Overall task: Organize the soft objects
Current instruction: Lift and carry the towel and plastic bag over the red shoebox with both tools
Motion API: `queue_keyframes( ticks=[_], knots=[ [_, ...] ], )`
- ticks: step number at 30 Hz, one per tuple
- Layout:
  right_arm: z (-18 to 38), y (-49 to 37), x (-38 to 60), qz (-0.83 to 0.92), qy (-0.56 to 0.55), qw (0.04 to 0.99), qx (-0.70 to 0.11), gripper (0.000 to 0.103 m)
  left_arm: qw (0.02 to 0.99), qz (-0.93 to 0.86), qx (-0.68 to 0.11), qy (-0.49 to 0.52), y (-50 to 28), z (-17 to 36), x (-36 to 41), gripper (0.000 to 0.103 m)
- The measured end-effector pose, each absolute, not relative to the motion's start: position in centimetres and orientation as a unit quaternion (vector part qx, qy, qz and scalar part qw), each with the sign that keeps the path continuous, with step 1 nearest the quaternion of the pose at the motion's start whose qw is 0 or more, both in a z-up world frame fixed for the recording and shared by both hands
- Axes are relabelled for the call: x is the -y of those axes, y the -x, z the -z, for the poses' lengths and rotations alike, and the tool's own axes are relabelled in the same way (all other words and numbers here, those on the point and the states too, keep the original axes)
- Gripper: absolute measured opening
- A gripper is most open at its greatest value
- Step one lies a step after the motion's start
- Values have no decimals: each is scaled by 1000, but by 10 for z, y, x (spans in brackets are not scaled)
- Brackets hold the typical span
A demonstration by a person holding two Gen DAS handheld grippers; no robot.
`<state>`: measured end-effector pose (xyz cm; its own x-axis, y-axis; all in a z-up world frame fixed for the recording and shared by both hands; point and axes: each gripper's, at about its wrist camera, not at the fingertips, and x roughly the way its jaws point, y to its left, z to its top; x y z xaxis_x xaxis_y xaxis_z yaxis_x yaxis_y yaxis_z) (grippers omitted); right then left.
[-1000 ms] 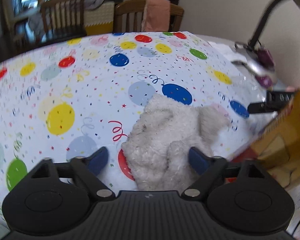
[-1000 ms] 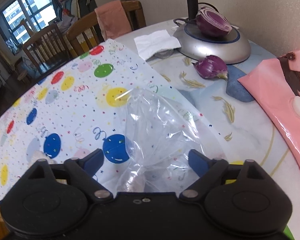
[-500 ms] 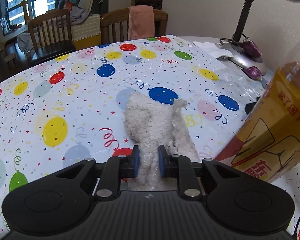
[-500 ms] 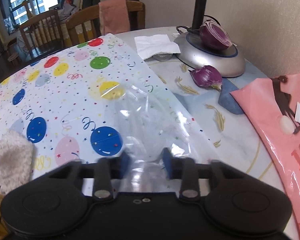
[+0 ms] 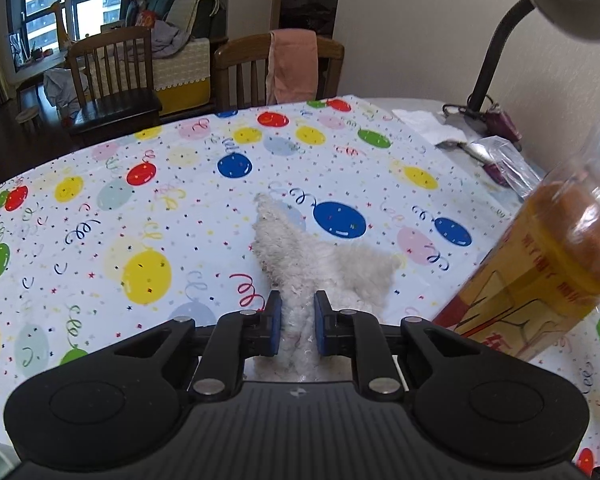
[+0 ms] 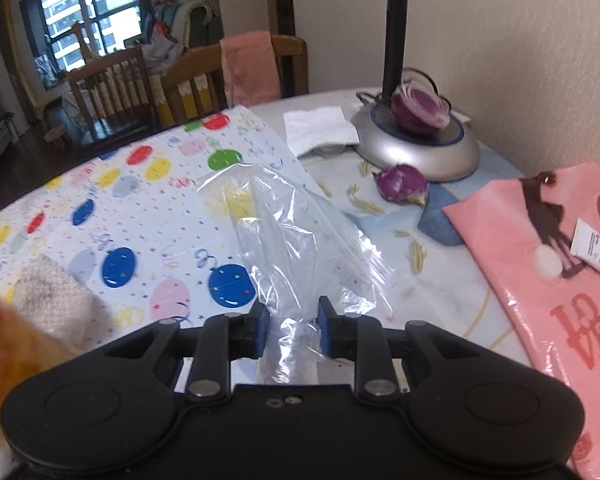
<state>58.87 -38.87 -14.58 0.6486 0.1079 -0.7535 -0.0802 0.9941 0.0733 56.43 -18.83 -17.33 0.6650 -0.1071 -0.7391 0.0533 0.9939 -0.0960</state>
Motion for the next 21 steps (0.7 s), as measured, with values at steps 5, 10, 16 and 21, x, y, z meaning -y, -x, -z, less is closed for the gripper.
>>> queue_keyframes(
  ticks=[5, 10, 16, 21],
  knots=[
    [119, -569, 394, -66, -23, 915, -397, 23, 915, 48, -400, 37, -556, 156, 184, 16],
    [89, -545, 400, -83, -38, 923, -374, 23, 916, 54, -396, 40, -544, 136, 181, 16],
    [56, -511, 403, -100, -47, 930, -351, 23, 916, 62, -394, 42, -524, 112, 179, 16],
    [36, -482, 404, -119, -55, 930, -343, 23, 919, 70, -387, 39, -505, 87, 177, 16]
  ],
)
